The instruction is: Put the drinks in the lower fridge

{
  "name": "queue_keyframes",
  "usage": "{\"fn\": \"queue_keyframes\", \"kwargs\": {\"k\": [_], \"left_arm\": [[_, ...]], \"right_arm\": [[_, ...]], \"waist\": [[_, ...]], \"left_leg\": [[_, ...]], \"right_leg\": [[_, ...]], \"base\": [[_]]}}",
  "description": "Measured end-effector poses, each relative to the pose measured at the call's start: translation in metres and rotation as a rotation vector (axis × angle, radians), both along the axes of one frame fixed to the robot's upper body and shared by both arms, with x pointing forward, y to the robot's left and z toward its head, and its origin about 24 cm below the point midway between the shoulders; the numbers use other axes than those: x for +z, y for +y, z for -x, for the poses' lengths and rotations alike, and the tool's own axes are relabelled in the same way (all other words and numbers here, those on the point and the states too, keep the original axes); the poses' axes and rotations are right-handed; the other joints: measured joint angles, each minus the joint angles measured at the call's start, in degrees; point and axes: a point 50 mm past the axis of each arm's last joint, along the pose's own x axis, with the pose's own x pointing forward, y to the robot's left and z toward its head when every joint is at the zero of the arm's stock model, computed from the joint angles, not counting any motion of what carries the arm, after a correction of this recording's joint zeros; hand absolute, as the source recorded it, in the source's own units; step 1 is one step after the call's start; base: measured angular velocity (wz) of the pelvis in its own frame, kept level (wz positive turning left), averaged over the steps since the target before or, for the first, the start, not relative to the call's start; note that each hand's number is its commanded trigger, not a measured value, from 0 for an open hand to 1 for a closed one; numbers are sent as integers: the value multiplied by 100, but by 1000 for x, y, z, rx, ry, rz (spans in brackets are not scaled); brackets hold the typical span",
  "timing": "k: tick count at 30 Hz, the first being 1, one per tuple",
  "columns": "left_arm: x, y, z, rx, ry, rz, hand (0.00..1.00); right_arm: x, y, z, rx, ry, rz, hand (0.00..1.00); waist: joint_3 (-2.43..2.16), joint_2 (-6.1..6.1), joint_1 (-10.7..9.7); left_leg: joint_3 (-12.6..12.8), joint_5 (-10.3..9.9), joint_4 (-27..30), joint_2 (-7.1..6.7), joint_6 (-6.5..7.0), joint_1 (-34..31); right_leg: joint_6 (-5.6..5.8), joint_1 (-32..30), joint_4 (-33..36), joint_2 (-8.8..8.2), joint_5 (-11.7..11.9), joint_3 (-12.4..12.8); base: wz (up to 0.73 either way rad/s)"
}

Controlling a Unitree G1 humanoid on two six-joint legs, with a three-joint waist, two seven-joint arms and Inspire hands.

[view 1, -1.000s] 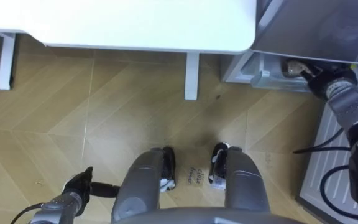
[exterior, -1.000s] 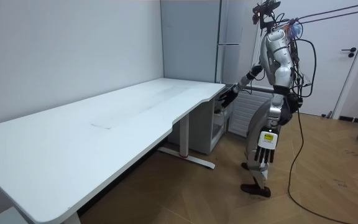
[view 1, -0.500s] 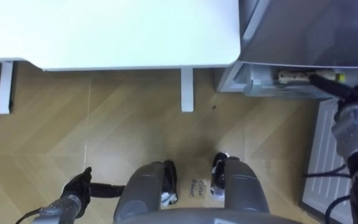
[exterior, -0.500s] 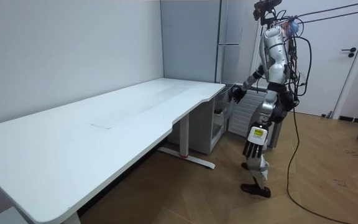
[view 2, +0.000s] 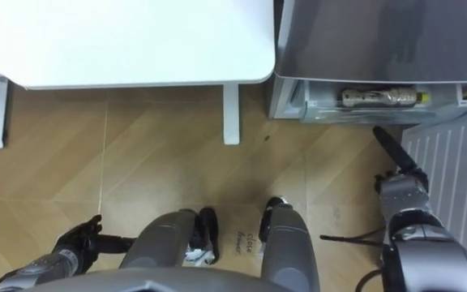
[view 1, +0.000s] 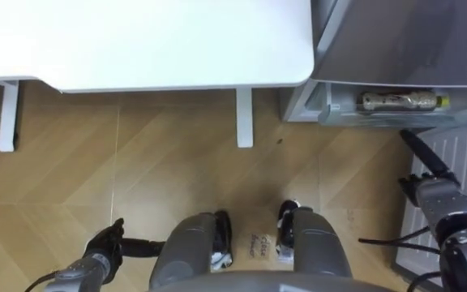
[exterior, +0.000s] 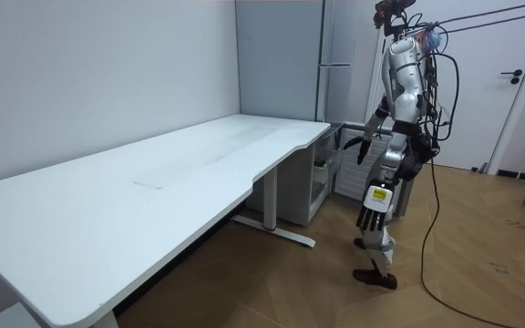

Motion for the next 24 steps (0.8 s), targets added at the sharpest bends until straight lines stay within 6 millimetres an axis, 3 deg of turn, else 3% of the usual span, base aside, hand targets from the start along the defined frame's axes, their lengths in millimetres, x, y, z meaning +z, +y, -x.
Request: {"fn": "queue_keyframes", "kwargs": {"k": [6,12,17,24], "left_arm": [[-1,-2,0,4,3,5,0],[-1,-2,0,-2,11,4,0],[-1,-1,-4,-11,24,-2,0],[-2,4,3,-45,88,-29,0]], "right_arm": [[-4,4,2,-64,-107,-70,0],[-6,6,3,-61,-170,-92,0],[1,8,-10,-32,-256,-112,0],[17,9,-33,37,-383,-107,0]], "waist": [[1,114,19],[5,113,11],[52,26,-43],[79,-33,-9]], "left_leg": [[-16,-1,35,-13,2,-70],[-14,-1,40,-21,2,-83],[-68,-22,328,-222,47,-431],[-271,-538,1834,-201,40,-1515]], "right_leg": [[13,-49,18,-19,-4,-16],[13,-79,72,-31,-7,-7],[19,-541,666,-274,-243,13],[-41,-1467,1993,-400,-735,-48]], "base": [[1],[1],[16],[14]]}}
